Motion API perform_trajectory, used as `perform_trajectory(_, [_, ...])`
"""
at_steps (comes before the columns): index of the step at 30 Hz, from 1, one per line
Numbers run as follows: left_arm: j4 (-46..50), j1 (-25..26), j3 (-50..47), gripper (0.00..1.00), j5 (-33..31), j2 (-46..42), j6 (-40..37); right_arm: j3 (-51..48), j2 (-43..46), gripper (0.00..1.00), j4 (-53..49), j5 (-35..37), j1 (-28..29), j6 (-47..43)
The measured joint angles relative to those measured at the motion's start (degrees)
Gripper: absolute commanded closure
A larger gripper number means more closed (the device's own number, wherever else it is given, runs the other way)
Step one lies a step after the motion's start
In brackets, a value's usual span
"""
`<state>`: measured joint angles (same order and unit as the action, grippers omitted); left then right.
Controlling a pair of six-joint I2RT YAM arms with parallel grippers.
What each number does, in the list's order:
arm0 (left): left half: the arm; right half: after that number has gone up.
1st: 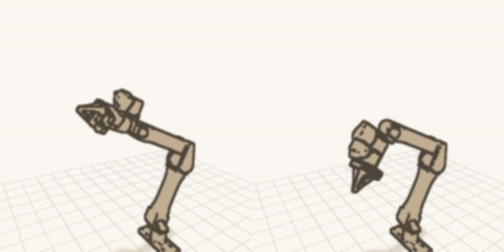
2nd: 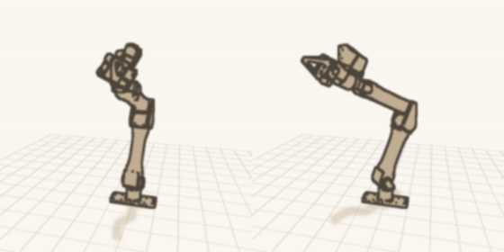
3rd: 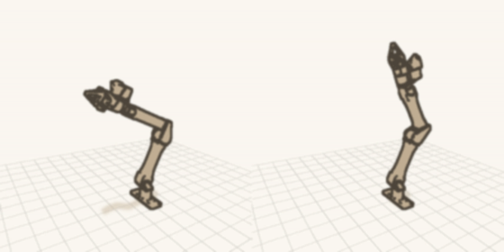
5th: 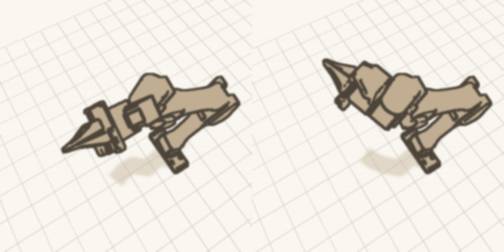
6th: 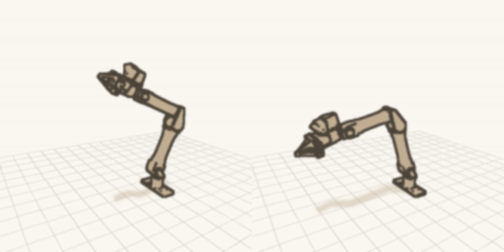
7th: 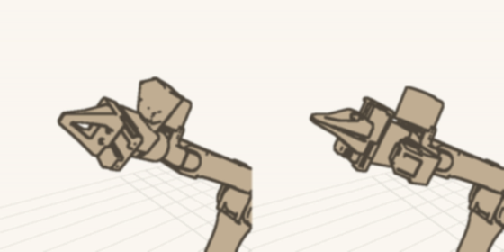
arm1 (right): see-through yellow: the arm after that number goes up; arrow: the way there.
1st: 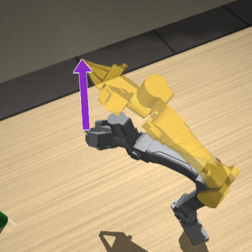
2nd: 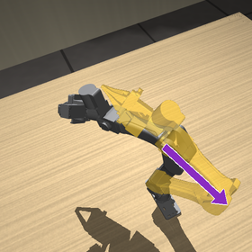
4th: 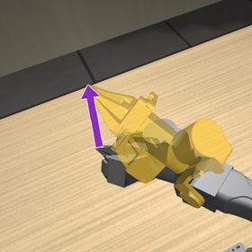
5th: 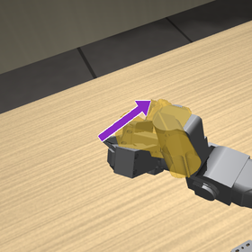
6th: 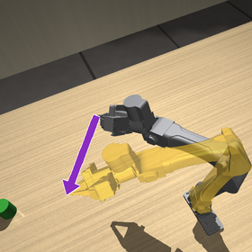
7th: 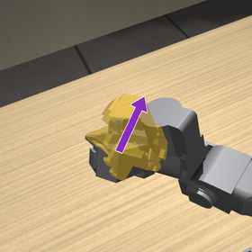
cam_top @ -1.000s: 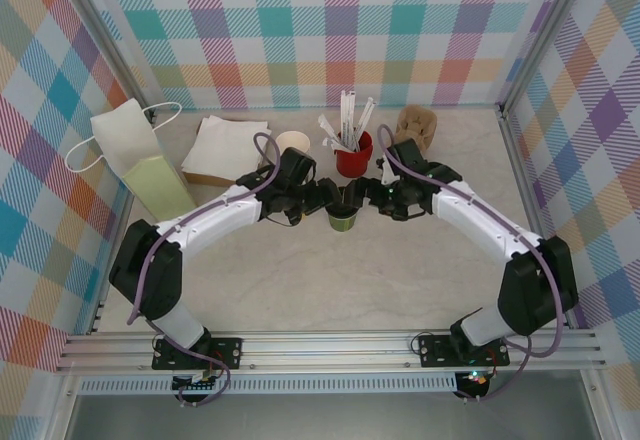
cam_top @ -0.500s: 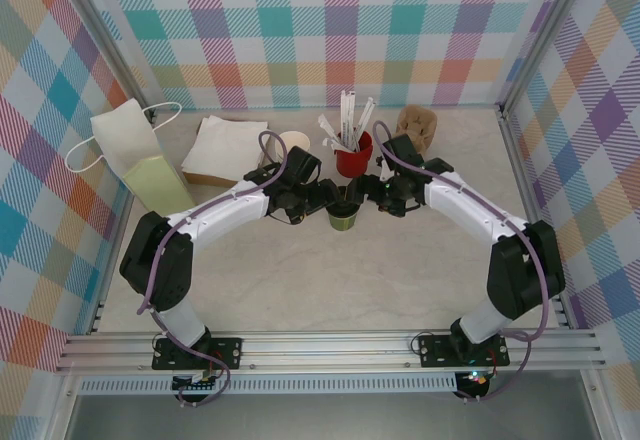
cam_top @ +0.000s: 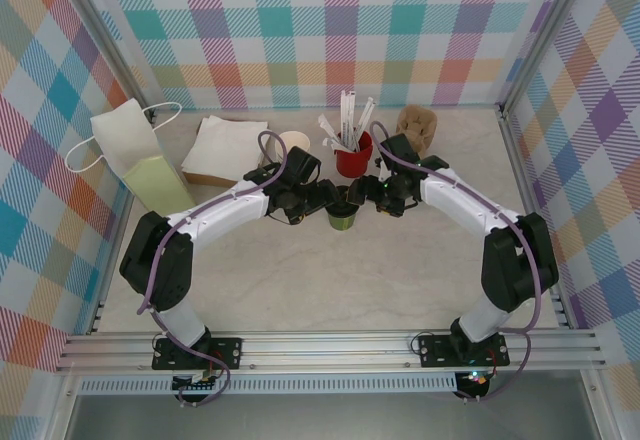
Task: Pack the takeout coffee
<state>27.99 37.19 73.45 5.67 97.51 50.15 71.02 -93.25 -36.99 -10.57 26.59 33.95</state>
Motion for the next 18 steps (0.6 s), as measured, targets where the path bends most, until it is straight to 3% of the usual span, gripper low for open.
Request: perform_trajectory(18, [0.20,0.00,0.00,0.23,-0.68,0.00,0.00,0.70,-0.90,0.25,-0.59,-0.46,0.00,-0.37])
